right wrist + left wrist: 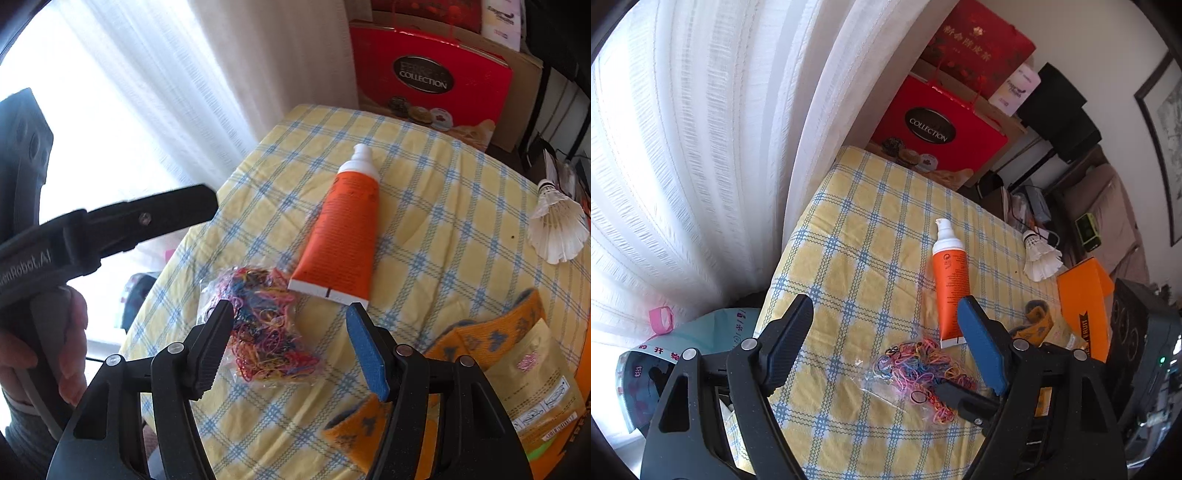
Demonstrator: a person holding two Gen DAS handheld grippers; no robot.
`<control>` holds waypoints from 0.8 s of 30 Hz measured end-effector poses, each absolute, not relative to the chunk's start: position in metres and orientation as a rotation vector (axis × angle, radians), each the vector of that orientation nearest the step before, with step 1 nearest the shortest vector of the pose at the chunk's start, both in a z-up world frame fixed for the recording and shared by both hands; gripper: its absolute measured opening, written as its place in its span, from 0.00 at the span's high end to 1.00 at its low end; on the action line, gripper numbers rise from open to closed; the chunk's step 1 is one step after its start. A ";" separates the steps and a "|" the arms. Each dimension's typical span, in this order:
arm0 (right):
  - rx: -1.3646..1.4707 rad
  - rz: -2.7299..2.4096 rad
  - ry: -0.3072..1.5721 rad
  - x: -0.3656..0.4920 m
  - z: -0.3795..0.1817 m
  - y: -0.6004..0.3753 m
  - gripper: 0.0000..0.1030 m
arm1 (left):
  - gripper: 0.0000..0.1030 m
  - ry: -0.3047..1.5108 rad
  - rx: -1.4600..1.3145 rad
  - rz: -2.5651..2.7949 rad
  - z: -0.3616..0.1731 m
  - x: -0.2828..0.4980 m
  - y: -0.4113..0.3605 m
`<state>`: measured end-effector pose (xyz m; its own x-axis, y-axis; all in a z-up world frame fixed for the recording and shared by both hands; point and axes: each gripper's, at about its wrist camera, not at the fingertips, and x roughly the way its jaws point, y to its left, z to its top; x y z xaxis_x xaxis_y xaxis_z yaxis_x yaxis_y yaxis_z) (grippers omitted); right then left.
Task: Organize objects
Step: 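Move the right tool to the rubber band bag and grasp it, then lift the rubber band bag with the right gripper while the left gripper grasps the orange tube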
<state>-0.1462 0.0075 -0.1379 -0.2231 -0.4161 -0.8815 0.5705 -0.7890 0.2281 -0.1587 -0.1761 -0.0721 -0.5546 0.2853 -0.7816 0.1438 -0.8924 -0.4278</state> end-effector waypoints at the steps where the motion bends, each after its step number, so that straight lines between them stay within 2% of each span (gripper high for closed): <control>1: 1.411 -2.039 0.200 -0.144 -0.141 0.005 0.36 | 0.24 -0.702 -1.435 2.614 -0.071 -0.159 -0.177; 10: 1.362 -1.979 0.205 -0.133 -0.153 -0.004 0.36 | 0.24 -0.668 -1.455 2.626 -0.068 -0.161 -0.177; 15: 1.331 -1.967 0.273 -0.121 -0.155 -0.015 0.32 | 0.24 -0.669 -1.460 2.624 -0.069 -0.163 -0.176; 20: 1.332 -1.990 0.276 -0.118 -0.157 -0.011 0.56 | 0.24 -0.650 -1.480 2.619 -0.069 -0.167 -0.171; 24: 1.369 -2.012 0.215 -0.119 -0.154 0.002 0.64 | 0.24 -0.638 -1.488 2.610 -0.069 -0.173 -0.165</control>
